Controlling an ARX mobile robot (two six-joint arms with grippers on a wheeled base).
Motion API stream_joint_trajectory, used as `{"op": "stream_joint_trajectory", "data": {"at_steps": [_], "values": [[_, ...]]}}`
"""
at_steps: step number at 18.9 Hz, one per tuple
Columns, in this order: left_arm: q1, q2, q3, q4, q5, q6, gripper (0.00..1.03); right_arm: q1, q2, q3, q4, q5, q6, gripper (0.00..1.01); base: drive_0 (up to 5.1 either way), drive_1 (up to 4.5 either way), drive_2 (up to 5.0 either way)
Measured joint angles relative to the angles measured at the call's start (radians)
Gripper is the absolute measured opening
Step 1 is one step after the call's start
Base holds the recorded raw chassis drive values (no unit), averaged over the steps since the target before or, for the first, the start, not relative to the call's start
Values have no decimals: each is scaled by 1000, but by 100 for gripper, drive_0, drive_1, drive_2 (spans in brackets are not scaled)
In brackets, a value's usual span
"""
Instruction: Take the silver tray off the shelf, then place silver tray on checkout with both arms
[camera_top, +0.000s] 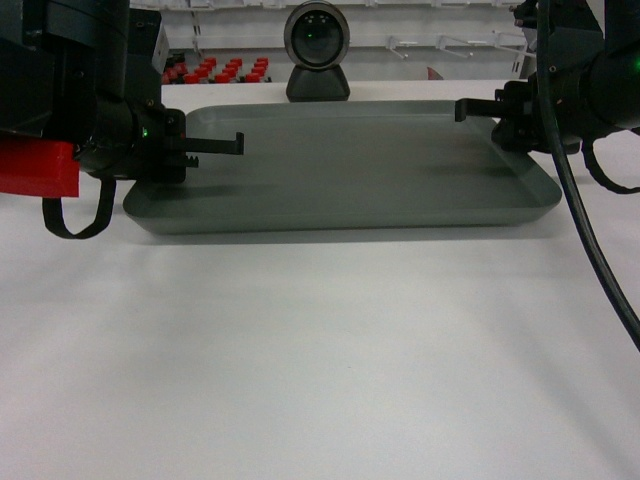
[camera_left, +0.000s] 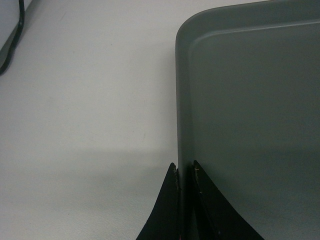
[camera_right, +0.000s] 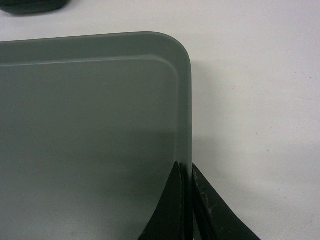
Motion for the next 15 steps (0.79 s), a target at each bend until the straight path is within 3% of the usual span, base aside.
{"op": "stream_joint_trajectory", "data": {"at_steps": [8, 9, 11, 15], "values": [[0, 26, 22, -22, 1, -1, 4, 7, 33, 48, -90, 39, -21, 2, 0, 0, 0], [0, 27, 24, -24, -1, 5, 11, 7, 33, 49, -93, 39, -22, 4, 0, 0, 0], [2, 27, 24, -16, -20, 17, 28, 6, 33, 49, -95, 50, -52, 21, 0, 0, 0], [20, 19, 23, 59, -21, 11, 61, 0, 33, 48, -83, 61, -58, 54, 0, 0, 0]]}}
